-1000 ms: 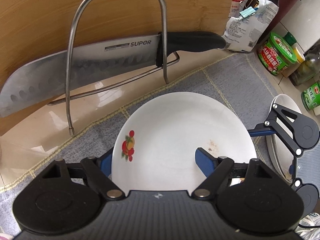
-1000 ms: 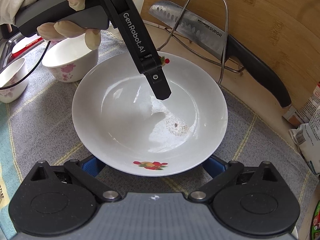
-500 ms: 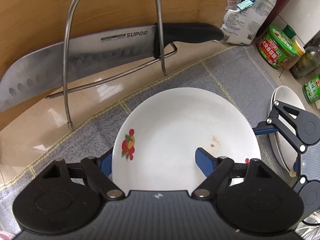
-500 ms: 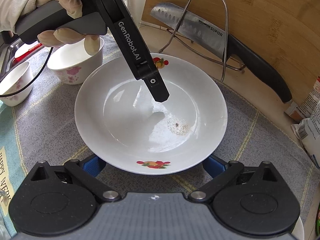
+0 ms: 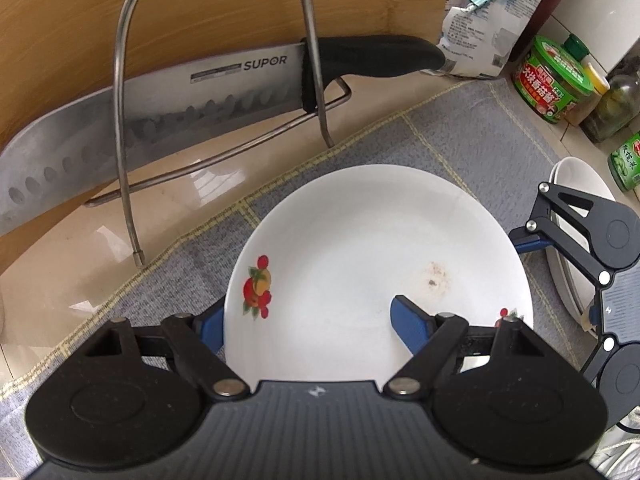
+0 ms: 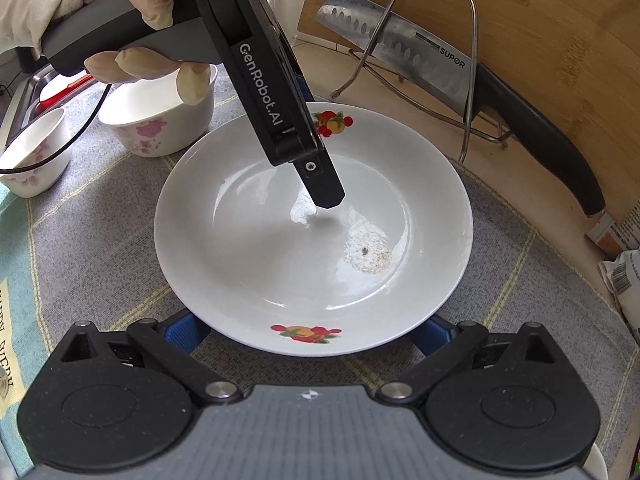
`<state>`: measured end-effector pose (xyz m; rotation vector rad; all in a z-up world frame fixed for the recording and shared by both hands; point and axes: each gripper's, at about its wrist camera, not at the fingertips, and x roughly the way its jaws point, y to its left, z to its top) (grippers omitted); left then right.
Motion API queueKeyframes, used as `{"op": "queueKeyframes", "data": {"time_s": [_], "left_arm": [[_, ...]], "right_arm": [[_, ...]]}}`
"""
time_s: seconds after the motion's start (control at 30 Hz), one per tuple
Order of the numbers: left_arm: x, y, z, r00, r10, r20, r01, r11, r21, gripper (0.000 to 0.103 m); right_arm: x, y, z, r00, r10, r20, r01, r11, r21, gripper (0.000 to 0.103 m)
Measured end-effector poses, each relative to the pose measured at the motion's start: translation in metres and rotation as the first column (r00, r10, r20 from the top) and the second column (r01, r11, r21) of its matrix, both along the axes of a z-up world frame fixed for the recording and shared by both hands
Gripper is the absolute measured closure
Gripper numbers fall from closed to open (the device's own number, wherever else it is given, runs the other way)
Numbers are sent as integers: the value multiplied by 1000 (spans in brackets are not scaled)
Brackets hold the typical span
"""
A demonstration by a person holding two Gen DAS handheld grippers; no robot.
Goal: Organize plates and bowls
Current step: 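Lift the white plate off the towel with the left tool, then carry the held plate toward the stacked plates with the left tool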
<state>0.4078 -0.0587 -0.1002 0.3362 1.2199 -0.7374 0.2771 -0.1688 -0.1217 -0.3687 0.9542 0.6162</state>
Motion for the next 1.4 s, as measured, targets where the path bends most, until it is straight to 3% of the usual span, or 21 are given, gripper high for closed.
{"op": "queueKeyframes", "data": {"time_s": [1.4], "left_arm": [[-14,4,12,998,-3,63,4,1000,-11,21]], "right_arm": [[-11,-3,13,997,-30,67,31,1000,-5,0]]}}
